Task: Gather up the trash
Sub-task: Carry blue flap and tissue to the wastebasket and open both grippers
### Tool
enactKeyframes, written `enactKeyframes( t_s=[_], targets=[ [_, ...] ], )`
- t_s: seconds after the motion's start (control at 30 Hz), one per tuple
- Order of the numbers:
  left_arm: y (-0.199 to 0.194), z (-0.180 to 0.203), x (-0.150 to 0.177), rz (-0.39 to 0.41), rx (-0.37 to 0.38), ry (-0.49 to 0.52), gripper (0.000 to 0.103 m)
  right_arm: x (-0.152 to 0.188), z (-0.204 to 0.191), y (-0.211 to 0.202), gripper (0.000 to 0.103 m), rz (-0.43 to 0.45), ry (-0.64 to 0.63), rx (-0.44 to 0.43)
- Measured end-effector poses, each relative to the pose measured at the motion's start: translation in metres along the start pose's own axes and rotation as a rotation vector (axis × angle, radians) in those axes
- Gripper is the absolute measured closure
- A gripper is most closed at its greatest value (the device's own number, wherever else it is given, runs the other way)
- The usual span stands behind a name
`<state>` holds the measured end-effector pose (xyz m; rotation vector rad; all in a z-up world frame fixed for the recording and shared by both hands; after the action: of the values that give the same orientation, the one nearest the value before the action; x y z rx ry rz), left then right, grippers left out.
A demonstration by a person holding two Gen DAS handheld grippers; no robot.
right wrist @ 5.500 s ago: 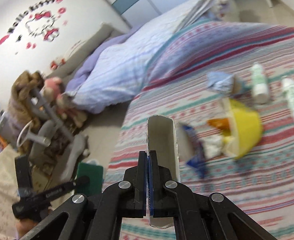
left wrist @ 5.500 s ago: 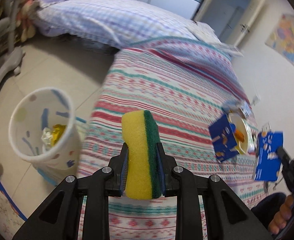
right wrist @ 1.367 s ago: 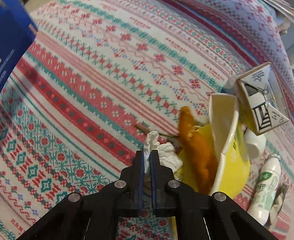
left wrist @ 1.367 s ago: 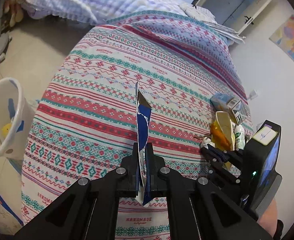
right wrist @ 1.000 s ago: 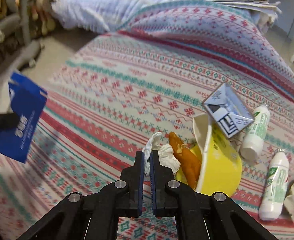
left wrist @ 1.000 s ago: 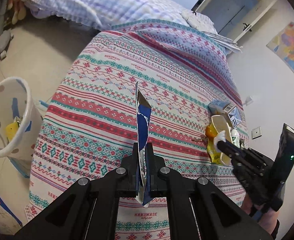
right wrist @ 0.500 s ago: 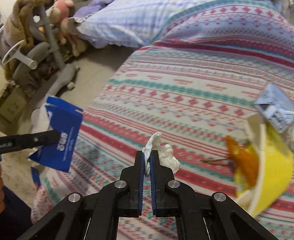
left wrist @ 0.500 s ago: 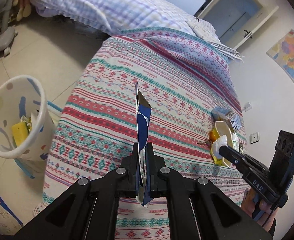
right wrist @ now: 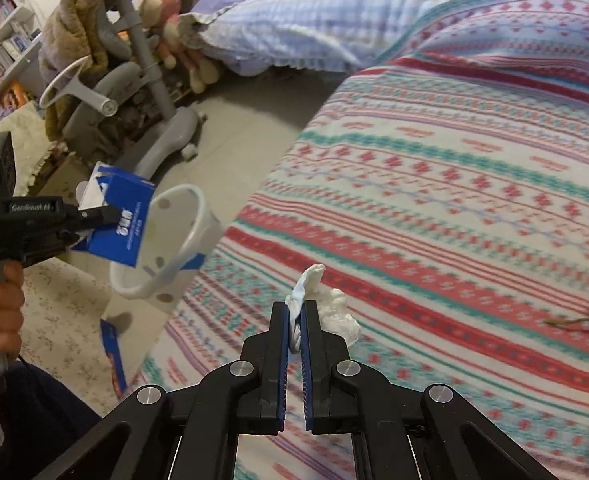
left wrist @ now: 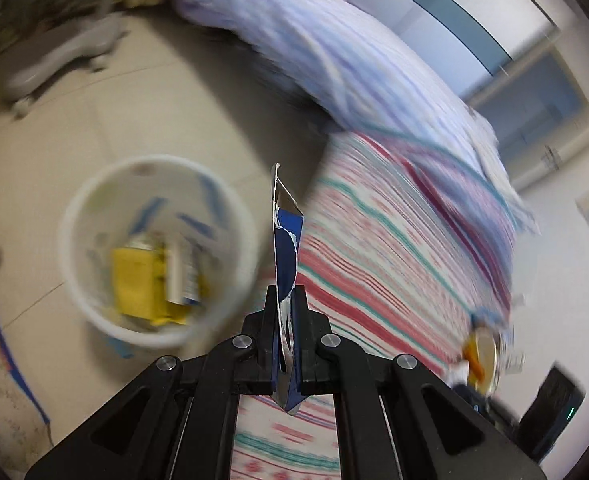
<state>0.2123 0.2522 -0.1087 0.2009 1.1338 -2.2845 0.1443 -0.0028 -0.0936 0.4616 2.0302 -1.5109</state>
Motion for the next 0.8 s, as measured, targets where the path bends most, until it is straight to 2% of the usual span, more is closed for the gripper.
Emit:
enactKeyframes(
  t_s=[0.23, 0.37, 0.47, 0.6, 0.63, 0.8],
  targets=[
    [-0.021, -0.083, -0.022, 0.055, -0.058, -0.220, 0.098, -0.002, -0.048, 0.028, 0.099, -0.023, -0.020, -0.067],
    [-0.014, -0.093, -0.025, 0.054, -0.071, -0.232, 0.097, -0.007, -0.079, 0.039, 0.099, -0.020, -0.026, -0.117],
    [-0.005, -0.093, -0.031, 0.051, -0.057, -0.237, 0.090, -0.015, -0.107, 0.050, 0.099, -0.012, -0.001, -0.168],
    [-0.004, -0.101, -0.033, 0.056, -0.076, -0.272, 0.057, -0.024, -0.138, 0.070, 0.098, -0.010, 0.032, -0.208],
    [-0.006, -0.103, -0.034, 0.068, -0.074, -0.283, 0.053, -0.027, -0.147, 0.079, 0.098, -0.017, 0.039, -0.211],
    [-0.016, -0.109, -0.039, 0.110, -0.068, -0.314, 0.052, -0.044, -0.178, 0.105, 0.096, -0.025, 0.021, -0.208]
  ],
)
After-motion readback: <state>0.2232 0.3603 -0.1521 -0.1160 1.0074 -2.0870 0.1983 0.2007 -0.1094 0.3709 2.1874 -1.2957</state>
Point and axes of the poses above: each gripper's, at about its wrist camera, not at the fingertips, and y roughly the way its jaws point, z to its right, x to its underside, the point moved 9 cm from there along y, roughly the way its jaws point, and after that the axes turned 12 degrees about x, right-handed, at the moved point
